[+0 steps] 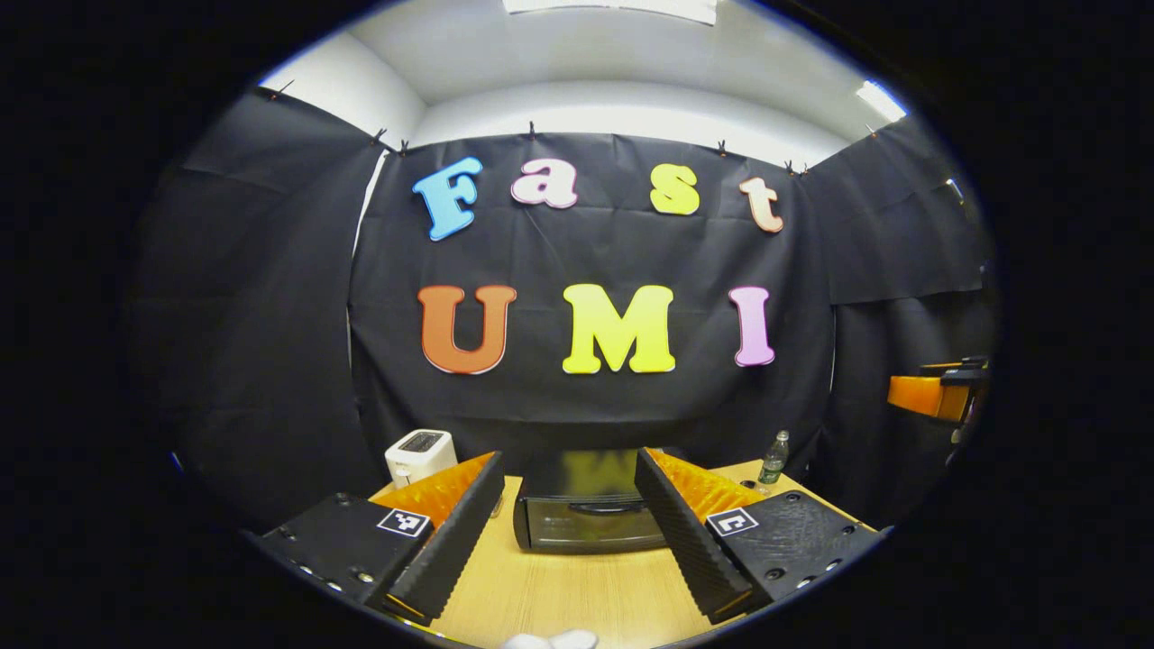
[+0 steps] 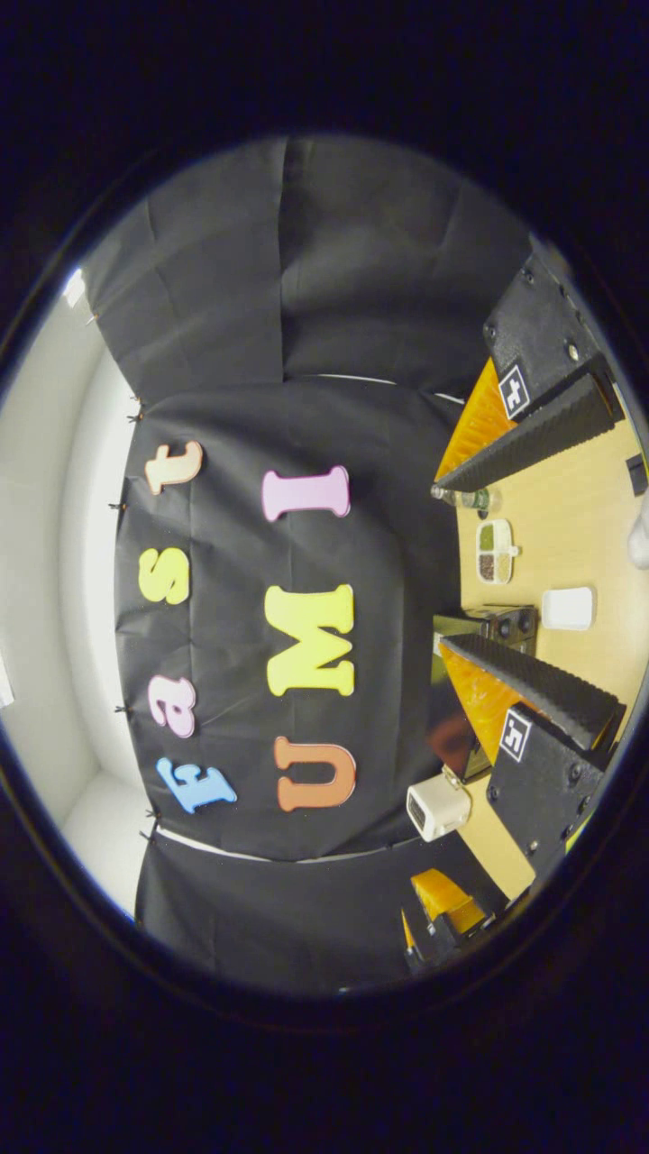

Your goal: Open the electric oven with the left hand, put the food in, and close the electric oven.

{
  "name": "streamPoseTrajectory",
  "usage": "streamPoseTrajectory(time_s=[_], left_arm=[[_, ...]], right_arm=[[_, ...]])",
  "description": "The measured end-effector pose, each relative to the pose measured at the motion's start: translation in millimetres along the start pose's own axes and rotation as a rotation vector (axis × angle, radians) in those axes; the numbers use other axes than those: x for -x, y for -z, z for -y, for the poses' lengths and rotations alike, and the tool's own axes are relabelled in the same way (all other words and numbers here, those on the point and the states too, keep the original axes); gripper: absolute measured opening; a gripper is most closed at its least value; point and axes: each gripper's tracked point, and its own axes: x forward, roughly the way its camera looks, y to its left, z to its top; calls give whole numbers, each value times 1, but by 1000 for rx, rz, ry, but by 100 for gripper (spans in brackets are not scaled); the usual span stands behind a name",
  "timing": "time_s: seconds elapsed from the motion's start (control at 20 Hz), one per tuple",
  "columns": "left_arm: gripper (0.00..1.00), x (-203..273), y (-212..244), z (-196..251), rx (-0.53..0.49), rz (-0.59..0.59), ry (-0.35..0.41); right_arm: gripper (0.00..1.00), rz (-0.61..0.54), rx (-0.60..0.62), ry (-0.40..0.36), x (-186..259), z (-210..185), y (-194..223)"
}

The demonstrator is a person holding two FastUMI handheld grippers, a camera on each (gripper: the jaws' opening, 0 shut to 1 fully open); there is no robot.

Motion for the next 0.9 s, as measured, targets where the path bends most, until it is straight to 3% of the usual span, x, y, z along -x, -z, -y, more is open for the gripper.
streamPoseTrajectory(time_s=[0.05, 0.1, 0.15, 0.2, 0.85, 0.9], left_arm=[[95, 6, -8, -2, -9, 13, 0], [95, 10, -13, -3, -11, 19, -1], [95, 14, -17, -4, -14, 26, -1], [95, 16, -21, -4, -20, 29, -9], [96, 22, -39, -5, -13, 46, -2], [96, 24, -40, -5, -16, 48, -5]], right_arm=[[100, 14, -2, -11, 0, -6, -5], [100, 18, 3, -20, 2, -10, -7], [92, 27, 7, -27, 4, -14, -10], [100, 33, 10, -31, 6, -17, -13], [100, 47, 15, -13, 24, -19, -28], [92, 52, 15, -13, 25, -18, -29]])
